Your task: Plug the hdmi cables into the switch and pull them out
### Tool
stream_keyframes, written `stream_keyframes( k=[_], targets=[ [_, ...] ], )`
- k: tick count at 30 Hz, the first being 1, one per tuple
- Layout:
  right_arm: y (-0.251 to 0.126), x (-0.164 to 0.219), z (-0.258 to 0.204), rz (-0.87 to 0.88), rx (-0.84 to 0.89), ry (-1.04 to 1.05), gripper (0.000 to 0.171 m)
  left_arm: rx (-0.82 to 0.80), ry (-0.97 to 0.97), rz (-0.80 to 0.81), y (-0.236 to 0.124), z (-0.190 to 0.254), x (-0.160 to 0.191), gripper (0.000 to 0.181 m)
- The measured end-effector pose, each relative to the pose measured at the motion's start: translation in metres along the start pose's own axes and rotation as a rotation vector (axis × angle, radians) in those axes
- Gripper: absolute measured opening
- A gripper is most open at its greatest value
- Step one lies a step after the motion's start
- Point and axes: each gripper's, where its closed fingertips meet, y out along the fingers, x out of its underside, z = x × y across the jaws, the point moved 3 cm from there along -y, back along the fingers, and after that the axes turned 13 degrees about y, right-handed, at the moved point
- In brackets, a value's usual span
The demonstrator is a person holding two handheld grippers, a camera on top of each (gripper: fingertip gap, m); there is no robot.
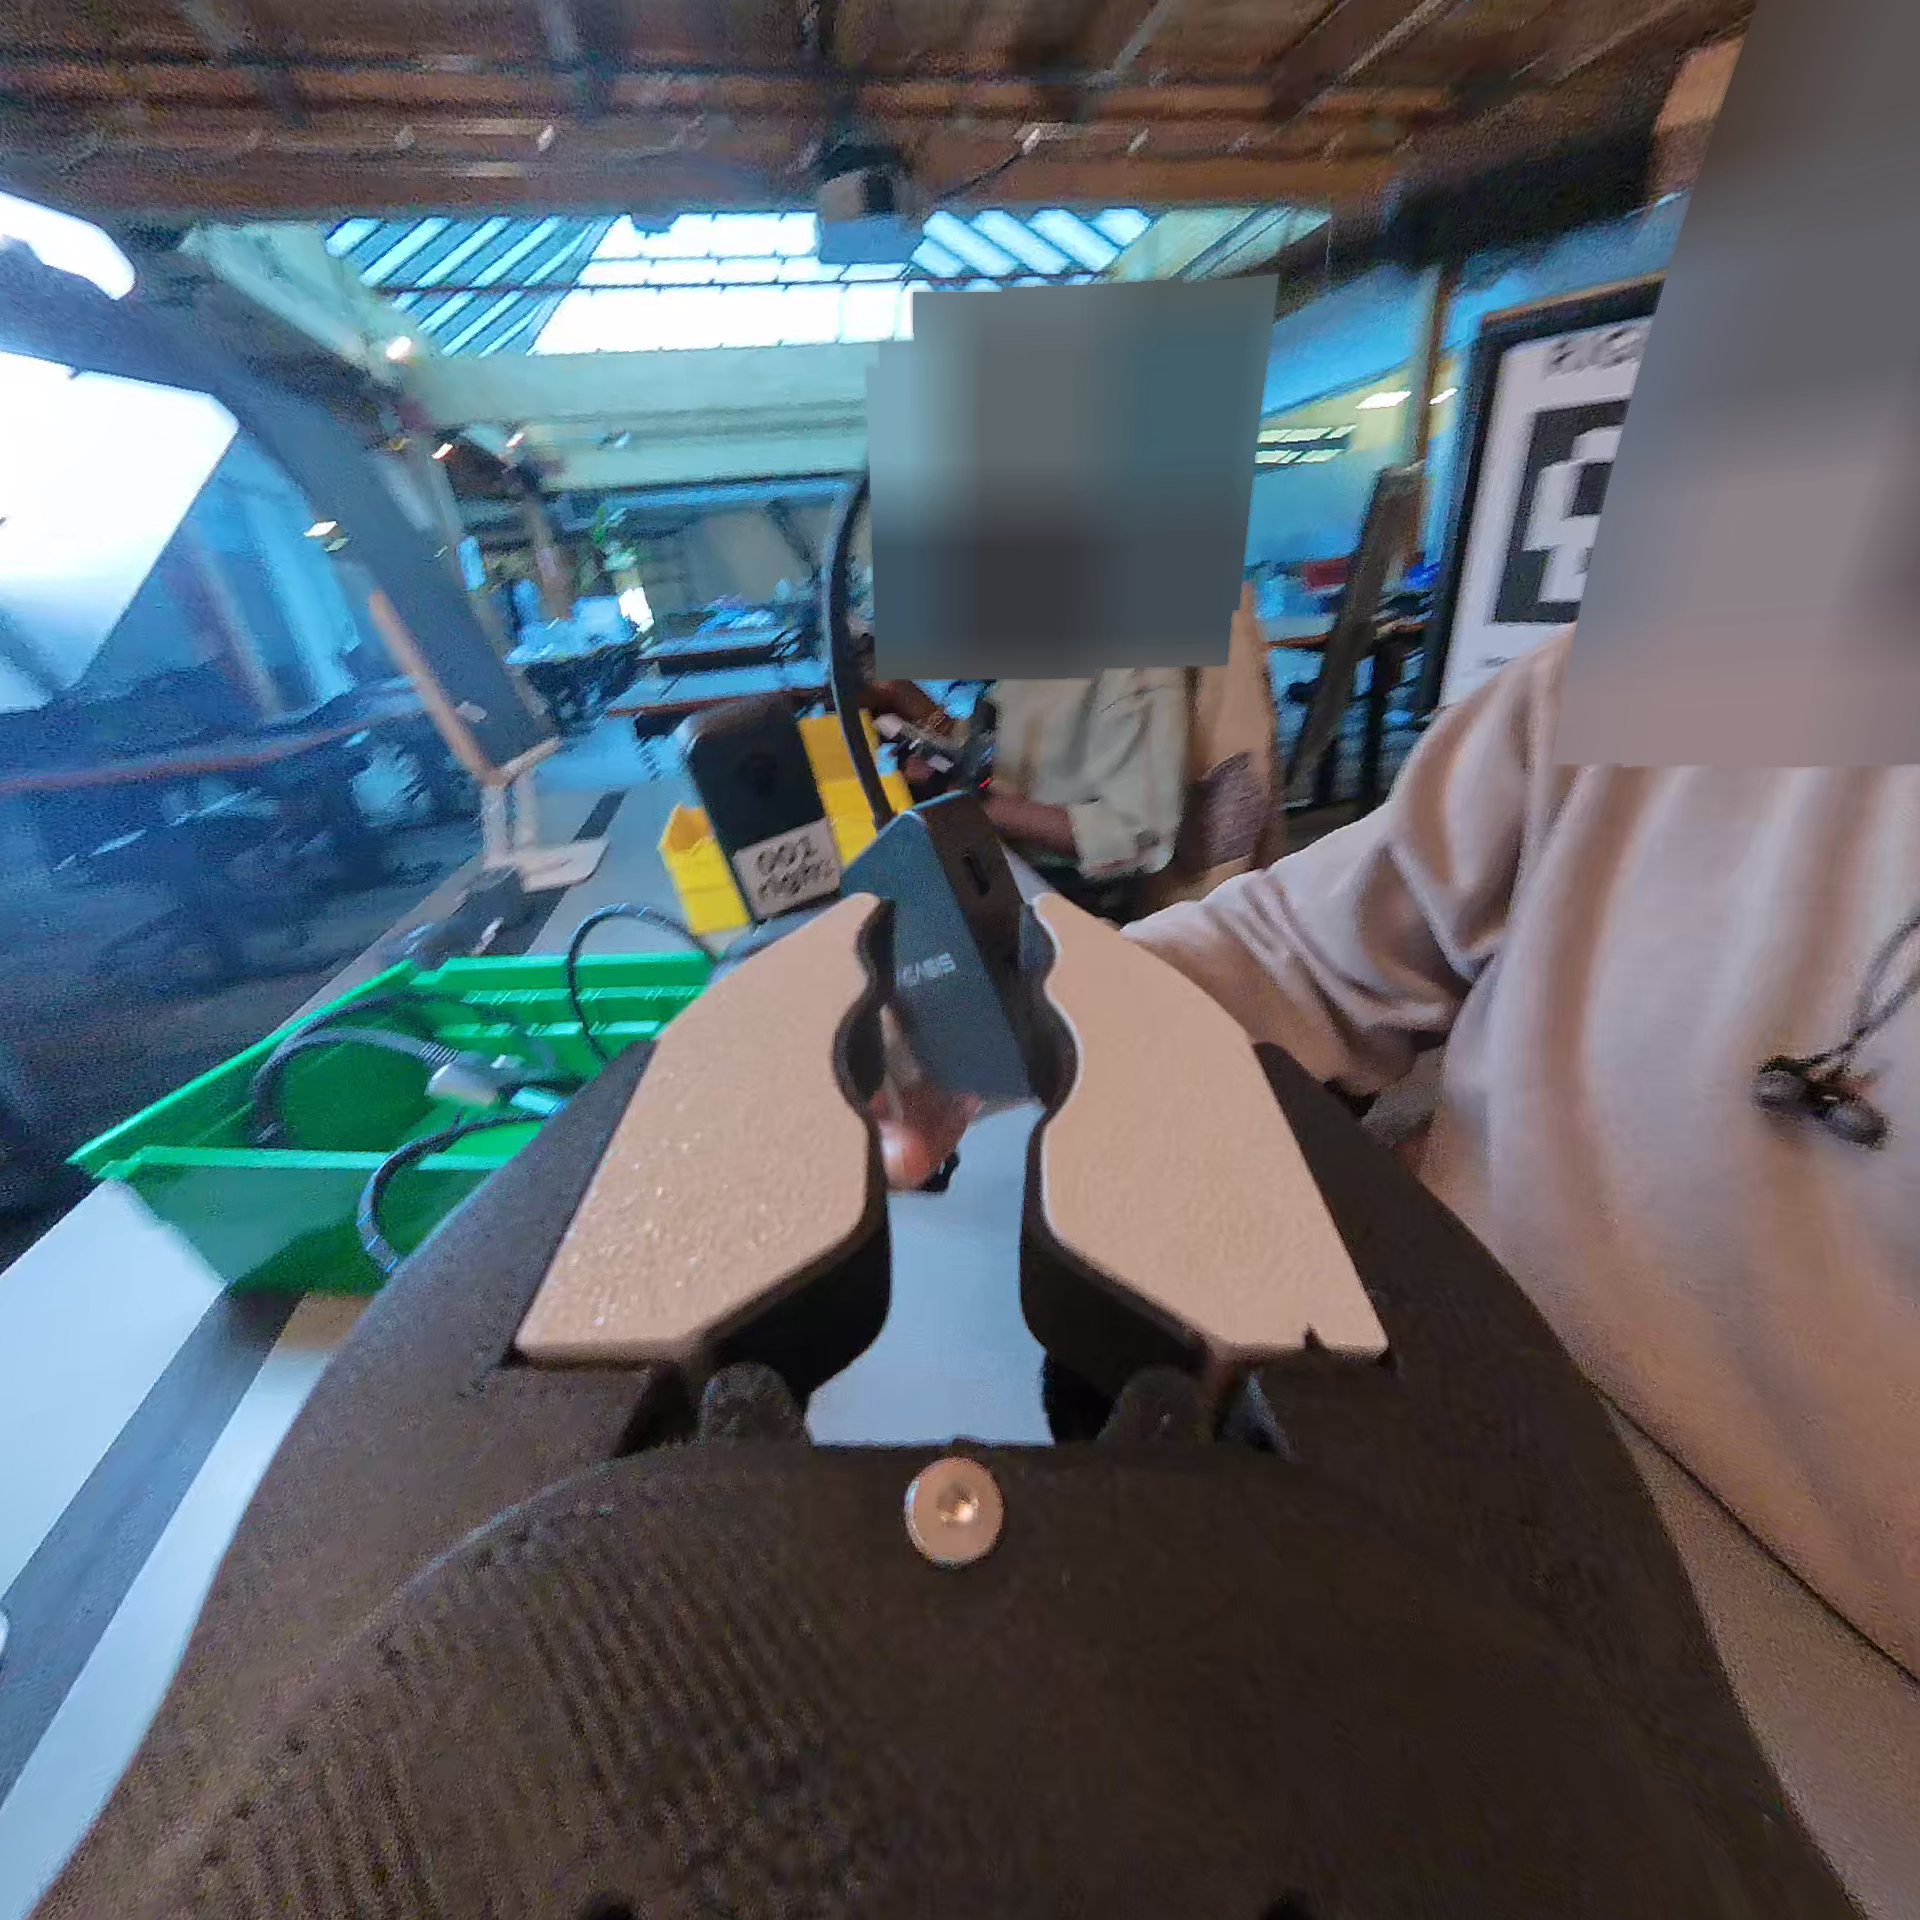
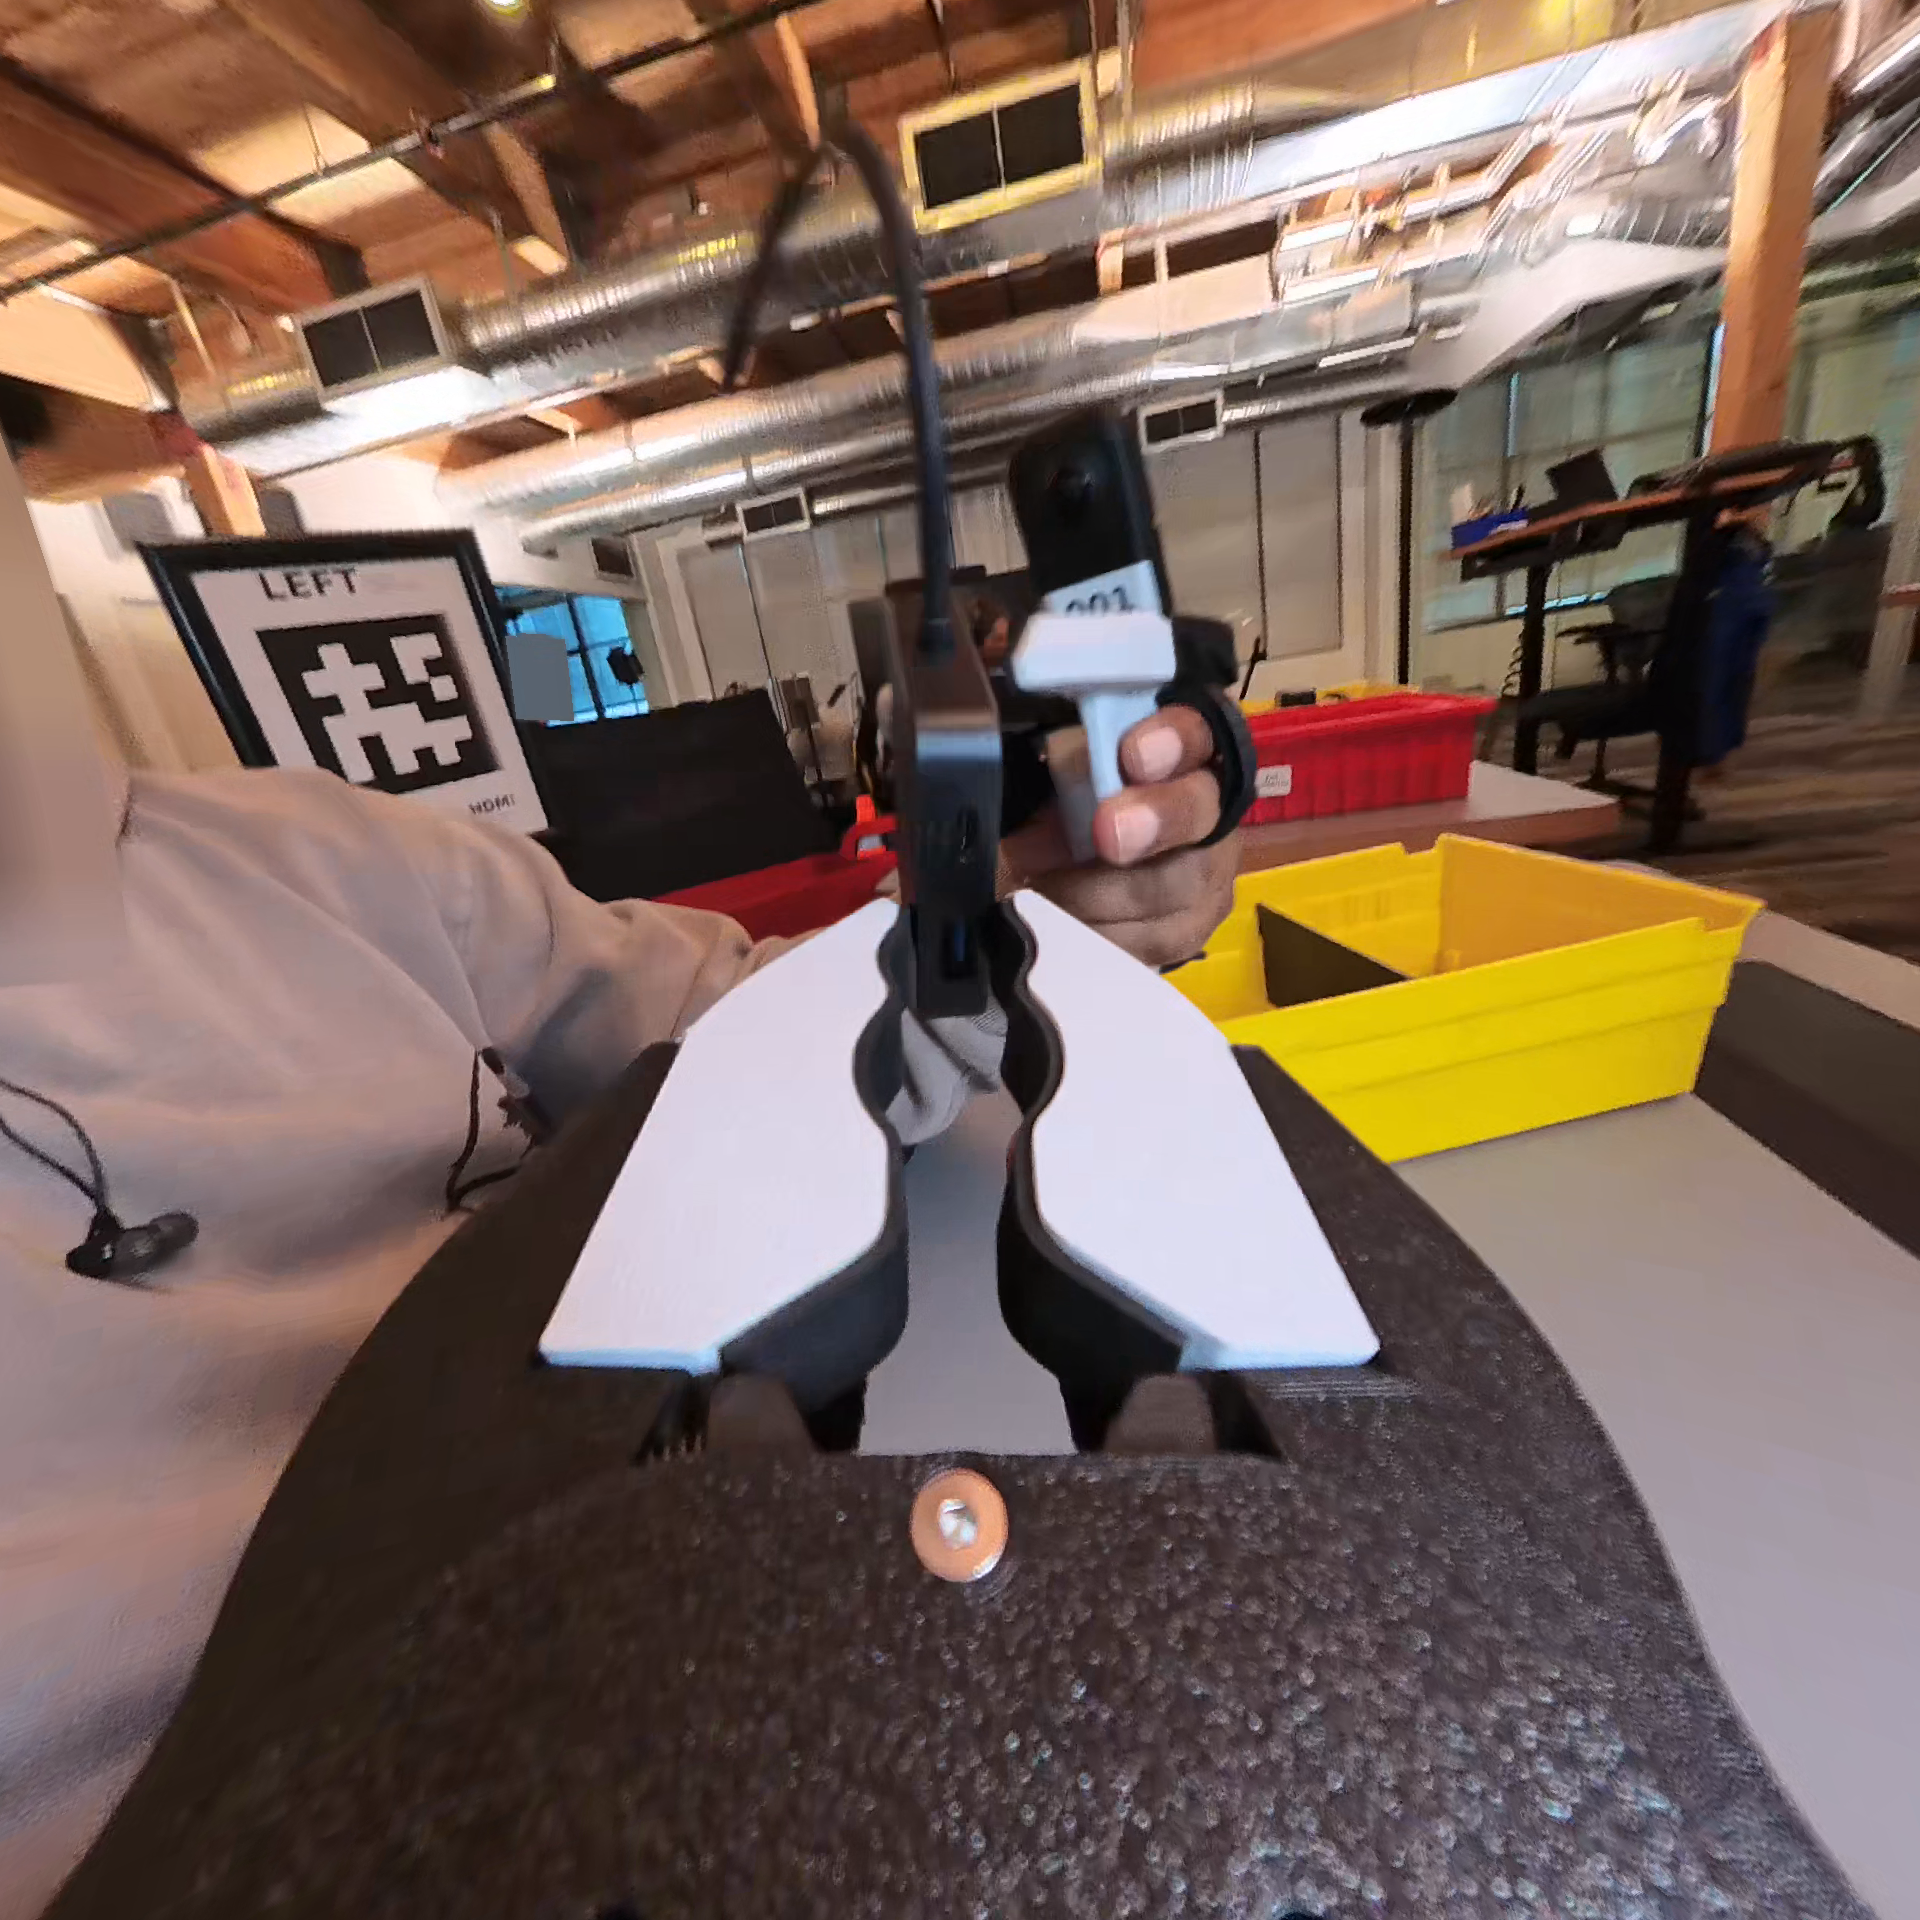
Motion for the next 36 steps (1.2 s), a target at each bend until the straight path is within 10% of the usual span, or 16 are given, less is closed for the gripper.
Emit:
stream_keyframes(
  k=[4,11,23,36],
  targets=[
    [-0.011,-0.021,-0.001,0.083,0.077,-0.069,0.013,-0.093,0.080,-0.199,0.001,-0.001,0.007,0.047],
    [-0.006,-0.025,-0.010,0.074,0.156,-0.224,0.014,-0.186,0.251,-0.431,0.023,-0.002,0.027,0.022],
    [0.015,0.022,0.010,-0.536,0.562,-0.782,0.022,-0.120,0.599,-0.981,0.009,0.010,0.063,0.015],
    [0.016,-0.004,-0.011,-0.242,0.401,-0.706,0.015,-0.148,0.428,-0.636,0.018,0.005,0.046,0.018]
  ],
)
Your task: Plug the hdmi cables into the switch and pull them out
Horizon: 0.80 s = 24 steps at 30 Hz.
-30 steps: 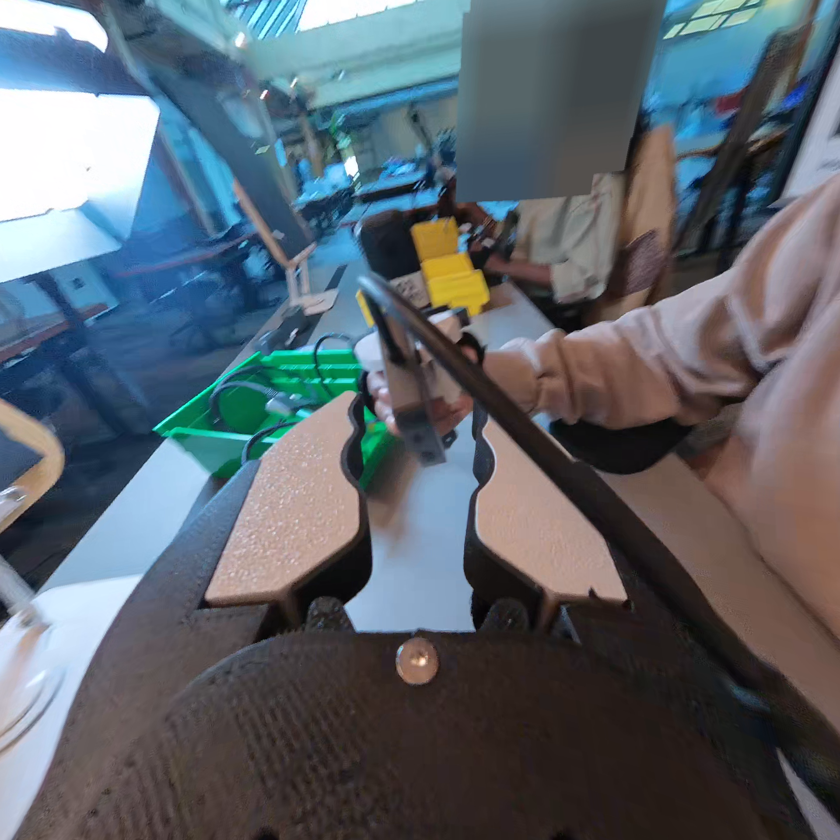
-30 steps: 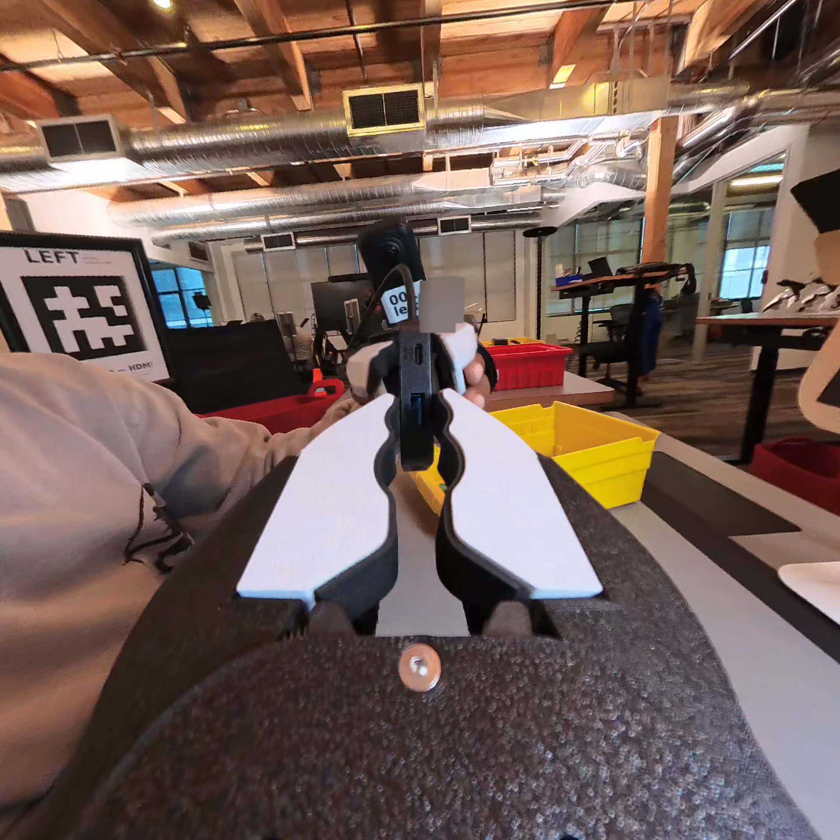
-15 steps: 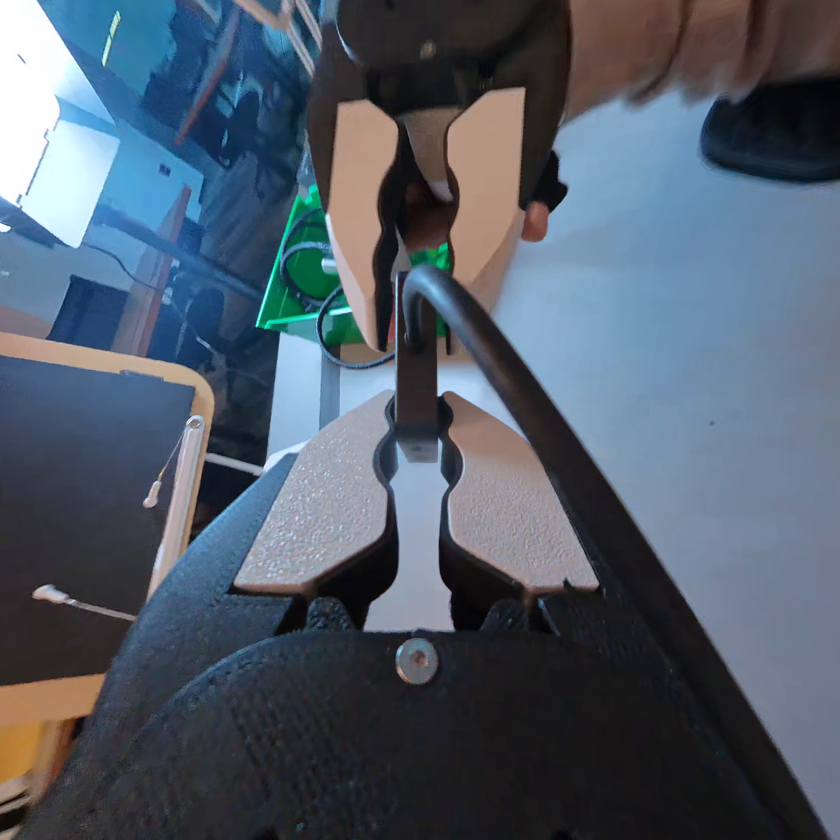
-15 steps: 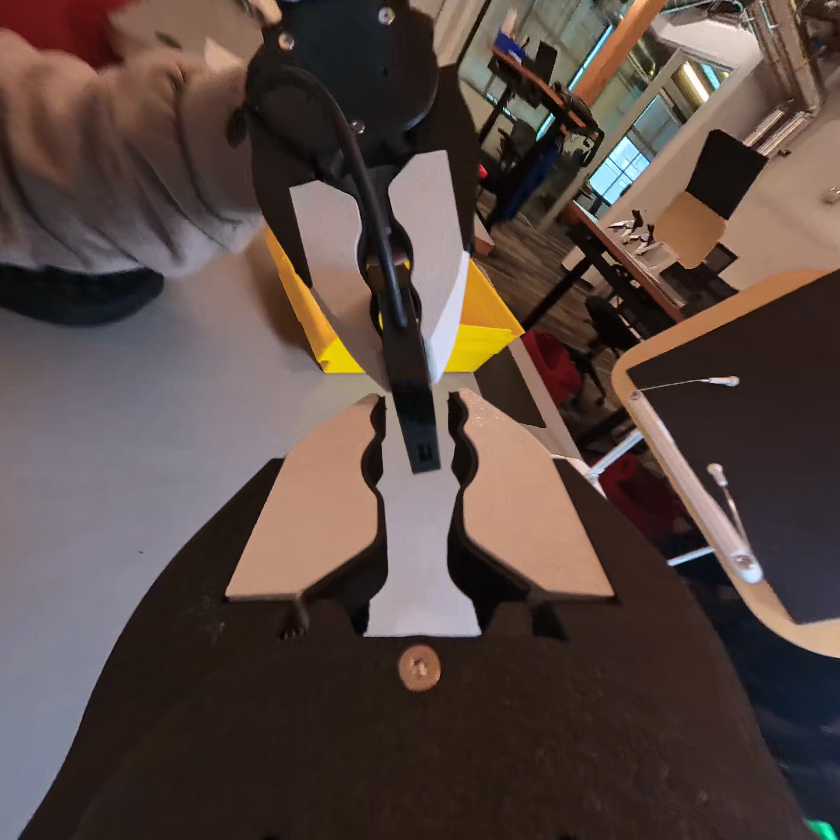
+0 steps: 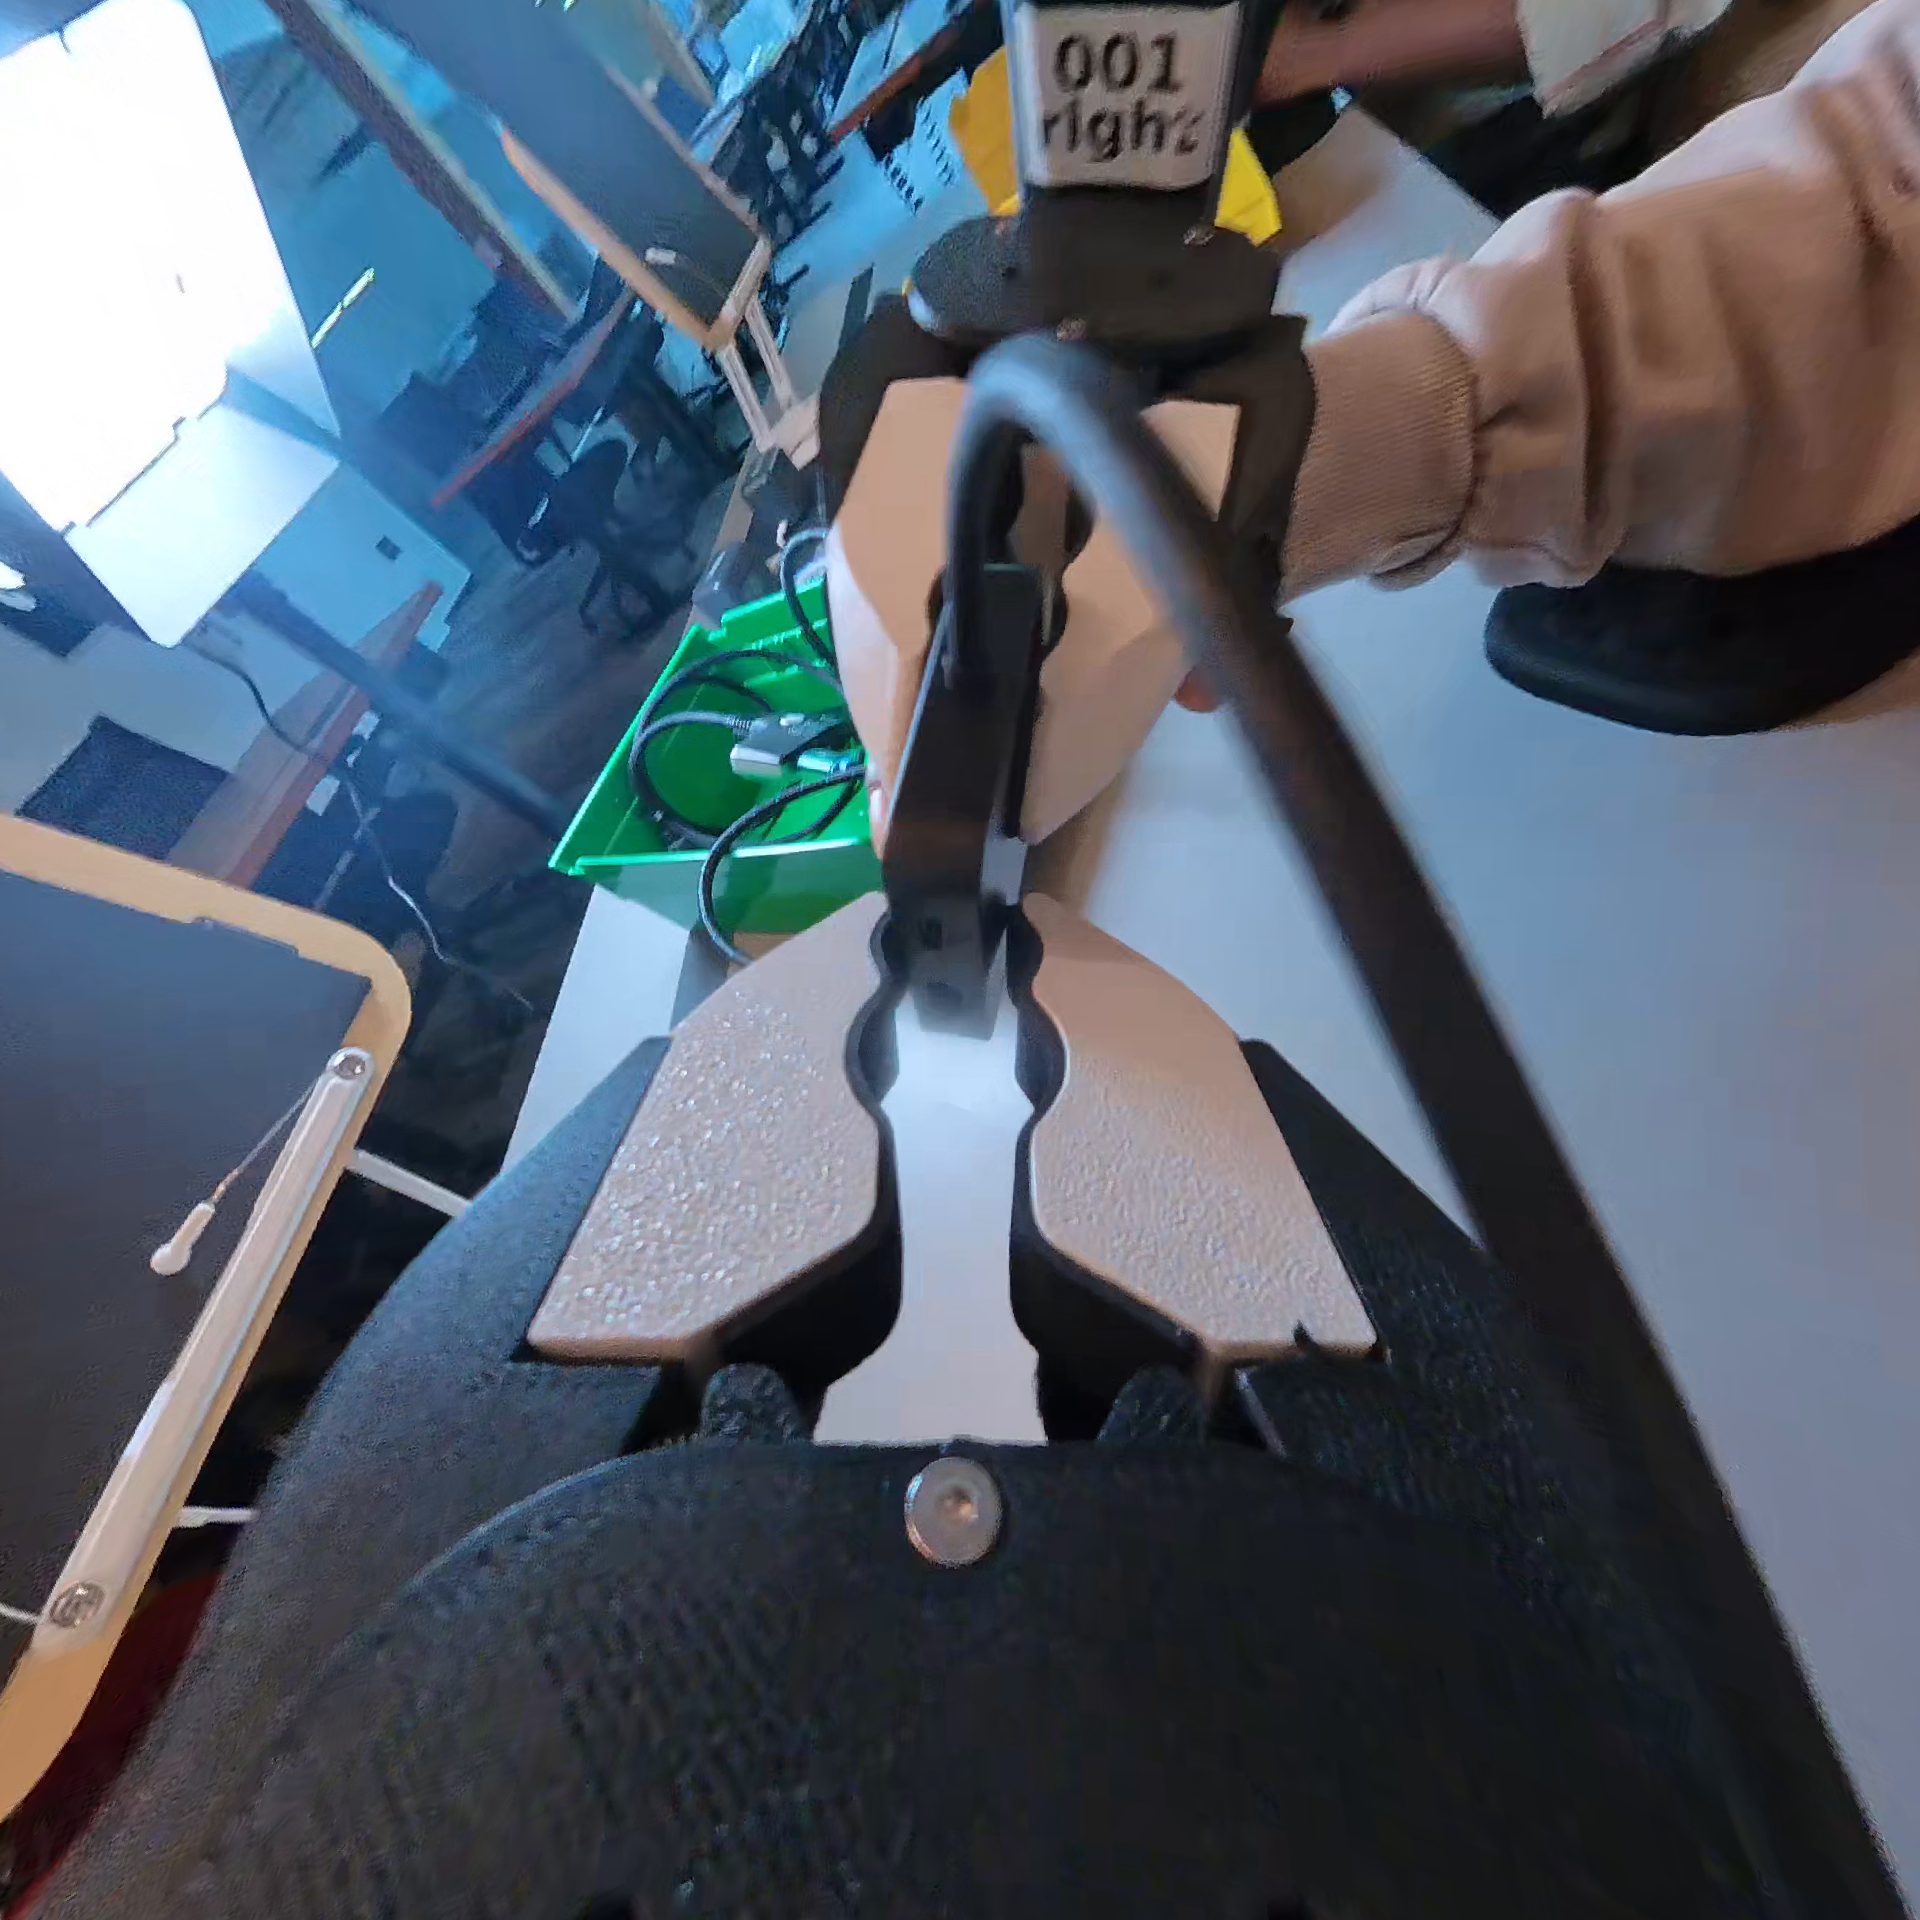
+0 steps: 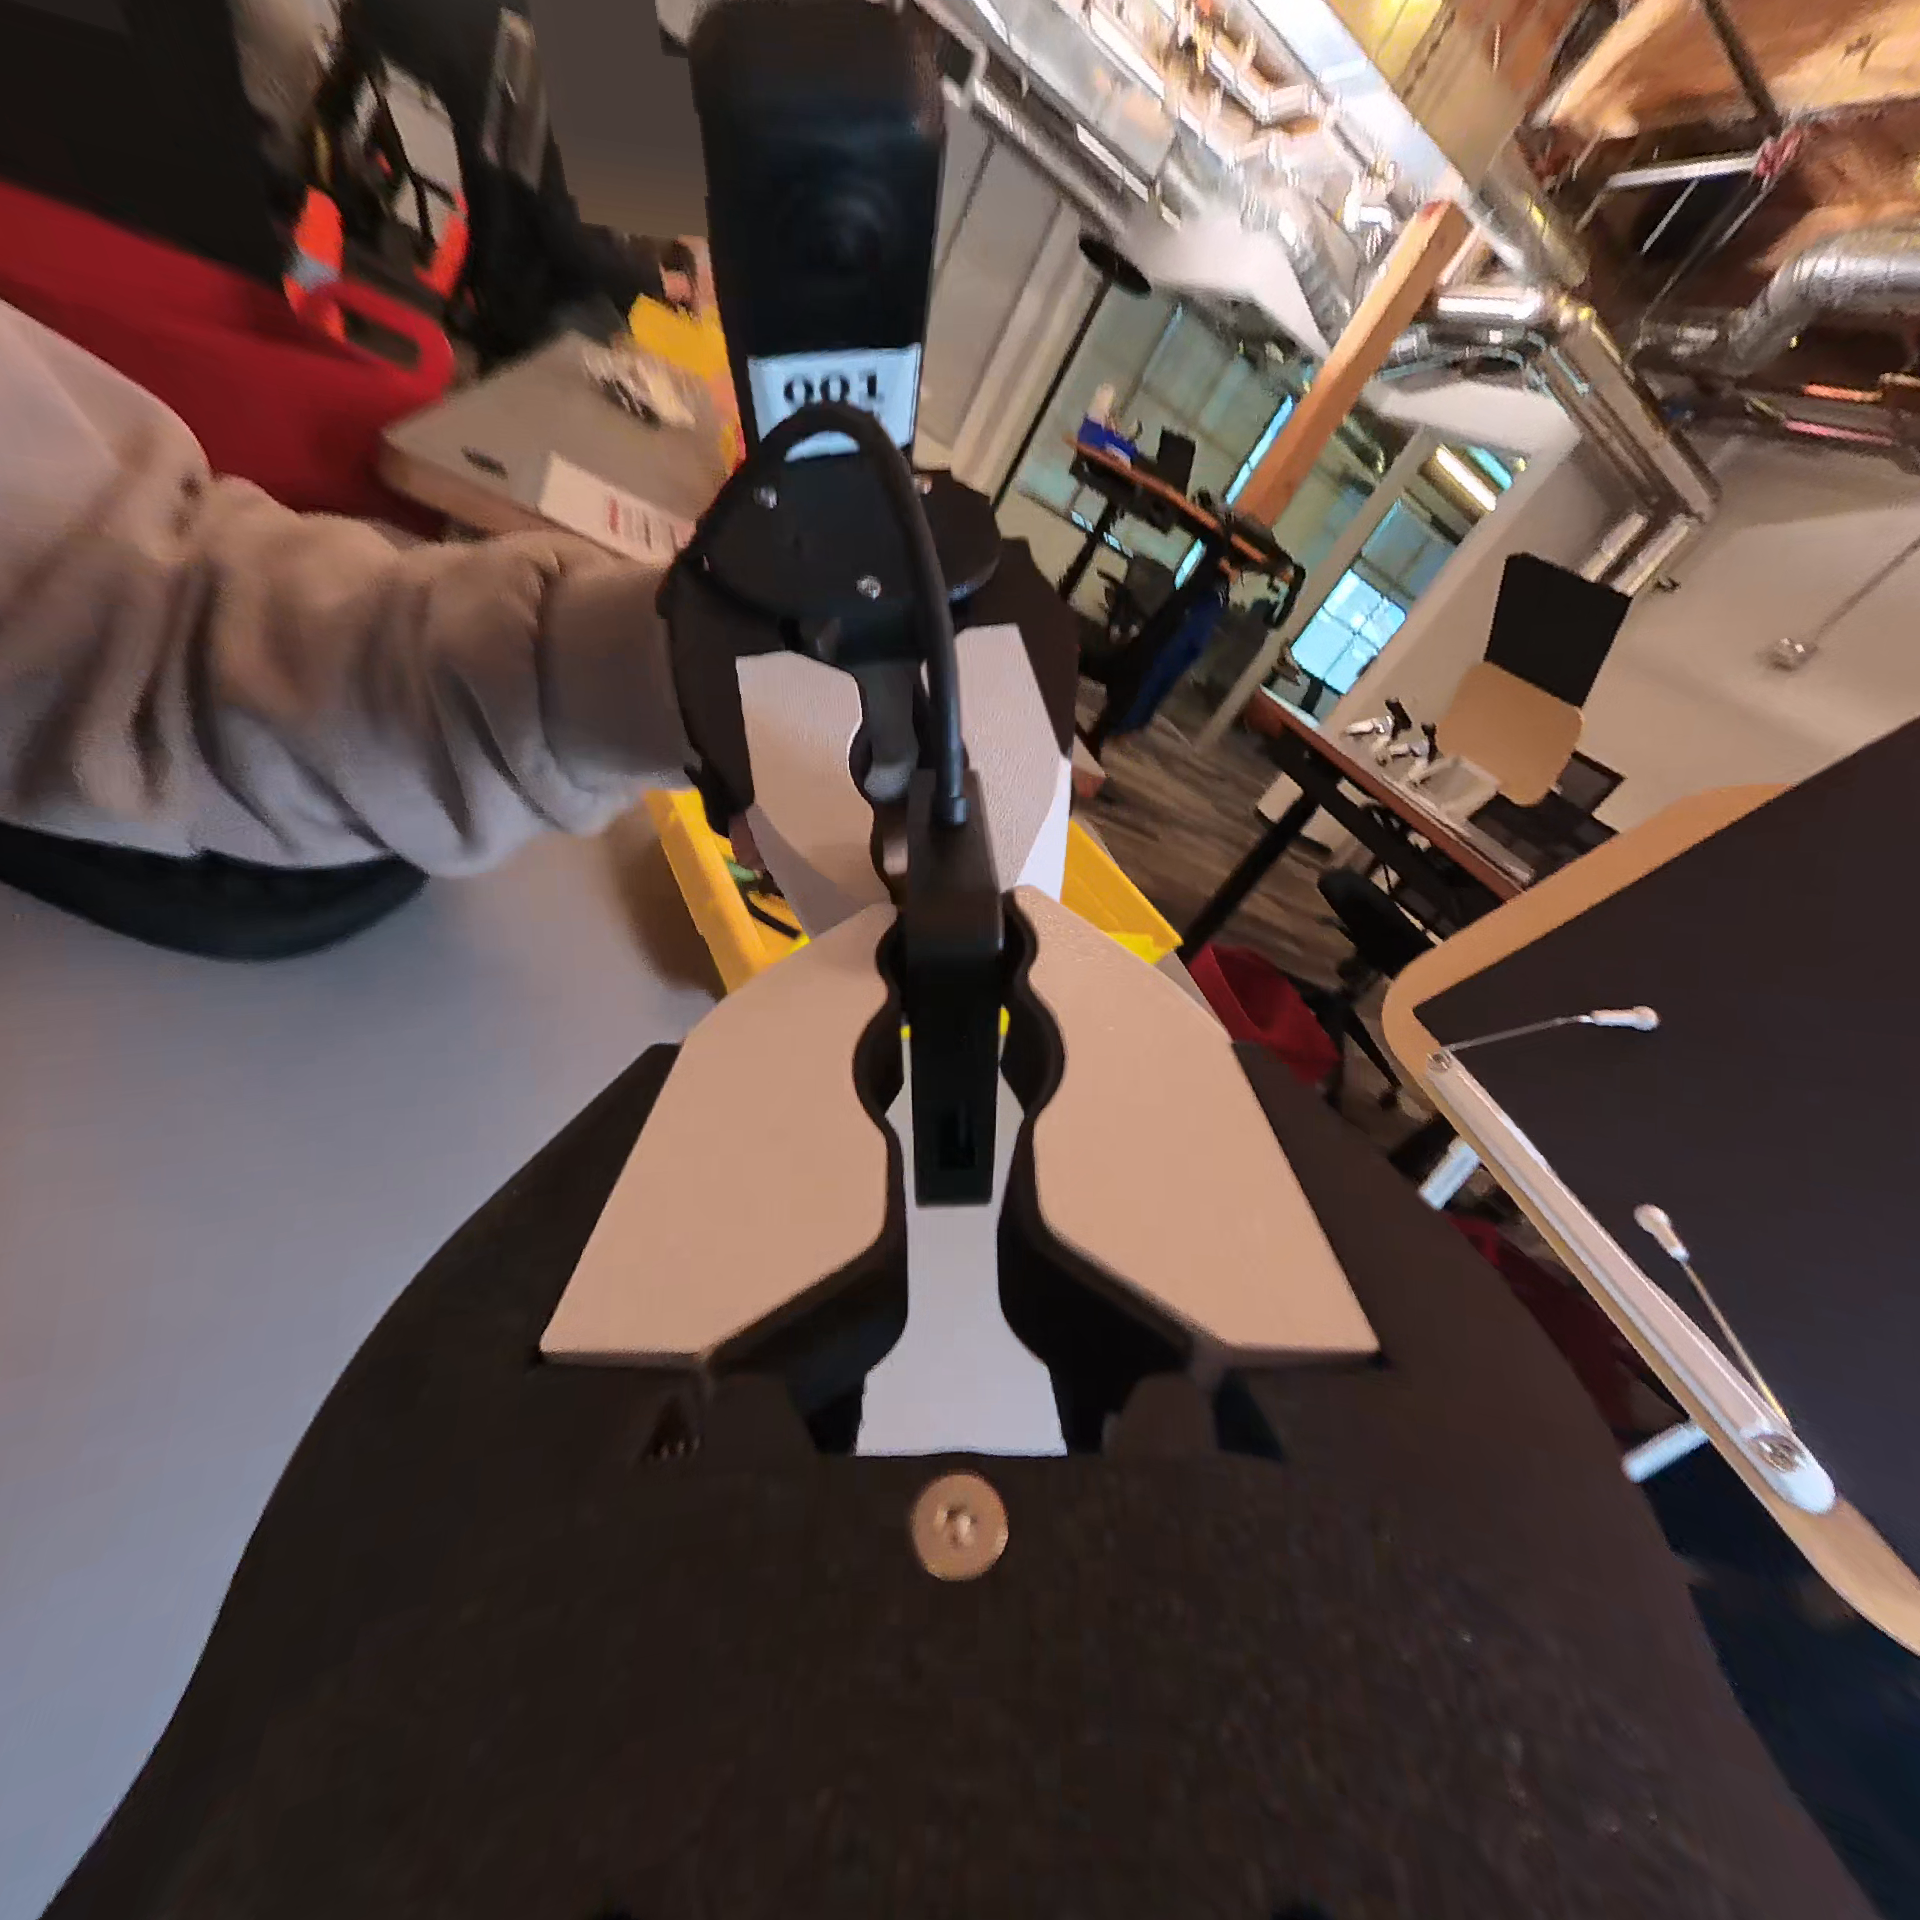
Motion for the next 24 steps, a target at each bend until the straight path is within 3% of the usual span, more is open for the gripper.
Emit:
stream_keyframes(
  k=[4,14,18,24],
  targets=[
    [-0.001,-0.001,-0.002,0.003,-0.034,0.017,0.015,0.007,0.042,-0.017,-0.006,0.001,-0.007,0.016],
    [0.016,0.026,-0.005,-0.355,0.145,-0.282,0.022,0.063,0.132,-0.229,-0.023,0.011,-0.001,0.014],
    [0.020,0.029,-0.010,-0.373,0.130,-0.310,0.015,0.075,0.174,-0.245,-0.019,0.015,-0.001,0.015],
    [0.011,0.013,-0.008,-0.231,0.077,-0.178,0.014,0.014,0.158,-0.167,-0.028,0.004,-0.002,0.017]
  ],
)
